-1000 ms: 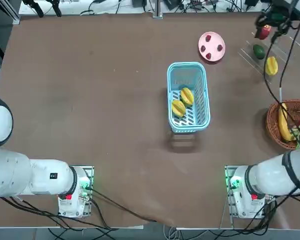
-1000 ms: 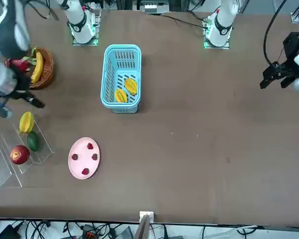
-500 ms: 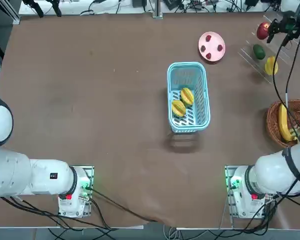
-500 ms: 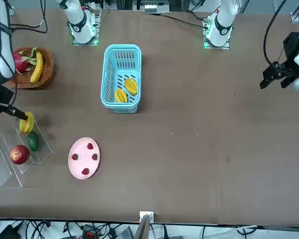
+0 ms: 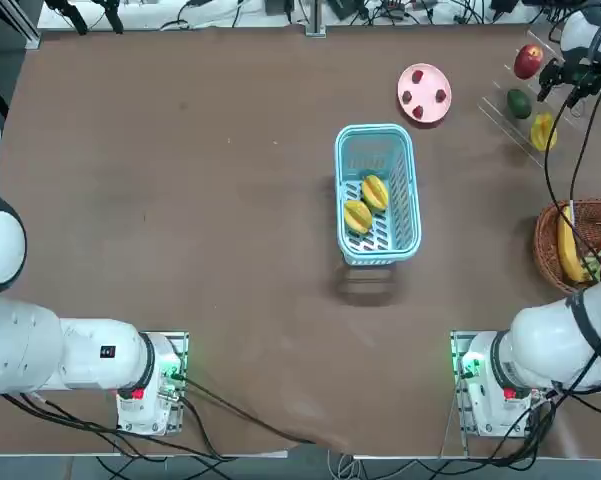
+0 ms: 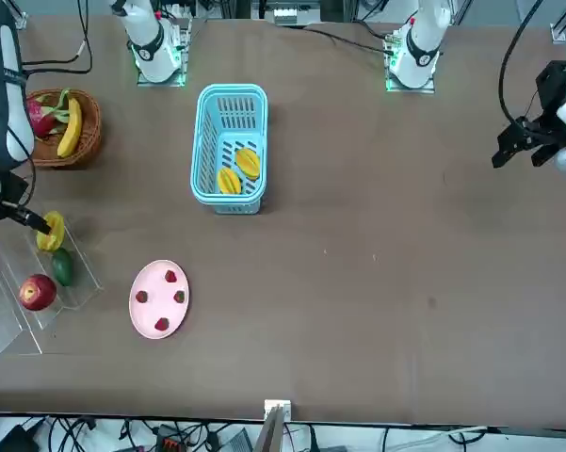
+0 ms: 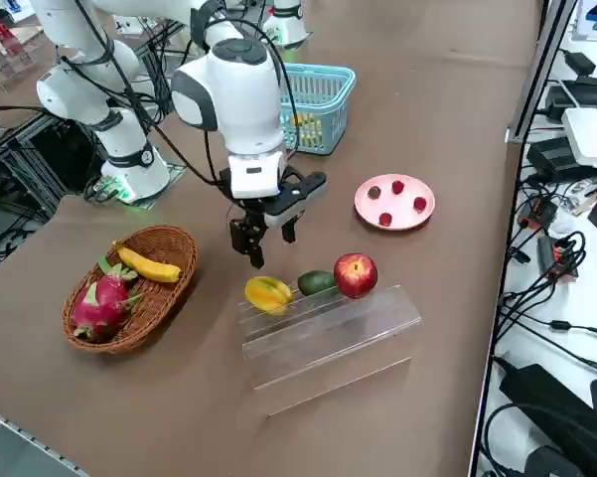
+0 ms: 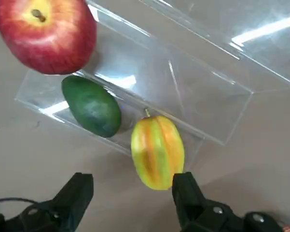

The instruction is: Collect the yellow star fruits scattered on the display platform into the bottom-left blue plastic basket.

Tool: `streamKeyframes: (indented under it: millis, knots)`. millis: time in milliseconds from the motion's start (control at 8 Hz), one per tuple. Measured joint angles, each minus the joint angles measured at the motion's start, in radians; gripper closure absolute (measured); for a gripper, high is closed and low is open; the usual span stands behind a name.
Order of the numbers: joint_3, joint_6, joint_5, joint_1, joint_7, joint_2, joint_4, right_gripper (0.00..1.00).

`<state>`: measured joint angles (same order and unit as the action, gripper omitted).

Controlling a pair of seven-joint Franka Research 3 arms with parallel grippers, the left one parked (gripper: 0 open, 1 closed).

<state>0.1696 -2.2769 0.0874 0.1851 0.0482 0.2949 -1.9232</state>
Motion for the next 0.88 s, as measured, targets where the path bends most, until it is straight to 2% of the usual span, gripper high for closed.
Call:
streamKeyframes:
  millis: [875]
  knots:
    - [-0.010,-0.039,-0.001,0.032,0.033,0.071,-0.006,0.00]
